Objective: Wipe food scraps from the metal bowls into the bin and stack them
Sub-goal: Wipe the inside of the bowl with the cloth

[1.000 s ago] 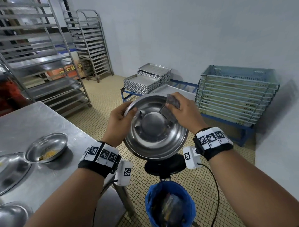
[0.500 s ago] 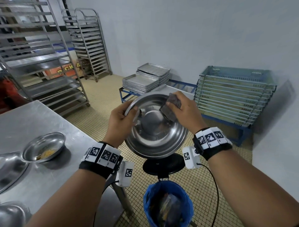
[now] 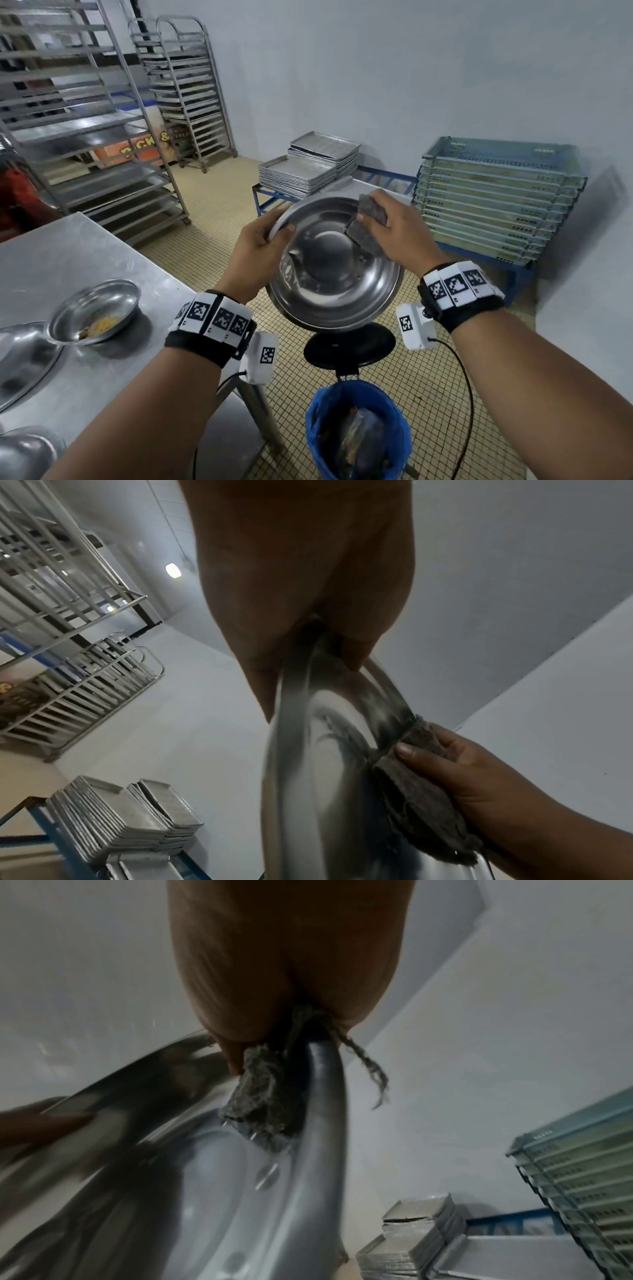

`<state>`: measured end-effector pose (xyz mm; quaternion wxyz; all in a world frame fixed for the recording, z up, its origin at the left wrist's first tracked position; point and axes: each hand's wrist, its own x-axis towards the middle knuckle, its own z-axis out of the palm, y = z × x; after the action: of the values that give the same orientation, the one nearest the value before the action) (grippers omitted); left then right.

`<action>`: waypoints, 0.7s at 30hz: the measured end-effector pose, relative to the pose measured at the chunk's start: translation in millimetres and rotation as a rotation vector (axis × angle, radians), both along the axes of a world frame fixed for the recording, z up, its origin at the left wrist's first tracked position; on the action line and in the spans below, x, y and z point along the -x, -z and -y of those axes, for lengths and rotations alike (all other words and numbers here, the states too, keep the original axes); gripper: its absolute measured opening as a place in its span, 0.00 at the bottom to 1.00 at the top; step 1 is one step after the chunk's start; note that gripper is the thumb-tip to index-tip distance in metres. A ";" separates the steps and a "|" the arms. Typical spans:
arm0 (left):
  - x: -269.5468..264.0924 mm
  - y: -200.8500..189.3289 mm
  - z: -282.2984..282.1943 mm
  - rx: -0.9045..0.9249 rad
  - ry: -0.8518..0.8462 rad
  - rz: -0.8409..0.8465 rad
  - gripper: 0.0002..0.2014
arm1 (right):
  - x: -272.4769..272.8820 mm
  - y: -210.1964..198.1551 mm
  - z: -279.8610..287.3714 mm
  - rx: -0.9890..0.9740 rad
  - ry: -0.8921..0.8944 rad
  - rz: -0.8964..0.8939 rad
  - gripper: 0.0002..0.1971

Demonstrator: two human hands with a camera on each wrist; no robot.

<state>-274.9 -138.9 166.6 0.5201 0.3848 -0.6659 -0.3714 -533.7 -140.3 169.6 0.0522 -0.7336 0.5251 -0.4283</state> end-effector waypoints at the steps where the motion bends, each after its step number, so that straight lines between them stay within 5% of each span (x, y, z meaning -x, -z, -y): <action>1: 1.1 0.6 1.0 0.013 -0.009 -0.019 0.17 | -0.3 -2.5 1.1 0.012 0.004 -0.007 0.12; 9: 4.7 16.3 3.1 -0.045 -0.160 -0.207 0.11 | -6.8 36.2 -6.5 -0.042 0.141 0.276 0.09; 15: 12.6 14.7 -3.3 -0.027 -0.042 -0.037 0.12 | 4.1 14.8 -1.0 -0.043 0.052 0.080 0.09; 21: 18.1 18.8 3.7 -0.066 -0.154 -0.289 0.10 | 3.9 26.6 2.2 -0.019 0.142 0.306 0.08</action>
<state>-293.0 -142.6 147.8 0.6244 0.3942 -0.5403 -0.4035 -537.7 -142.5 143.0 0.1079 -0.6203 0.5656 -0.5326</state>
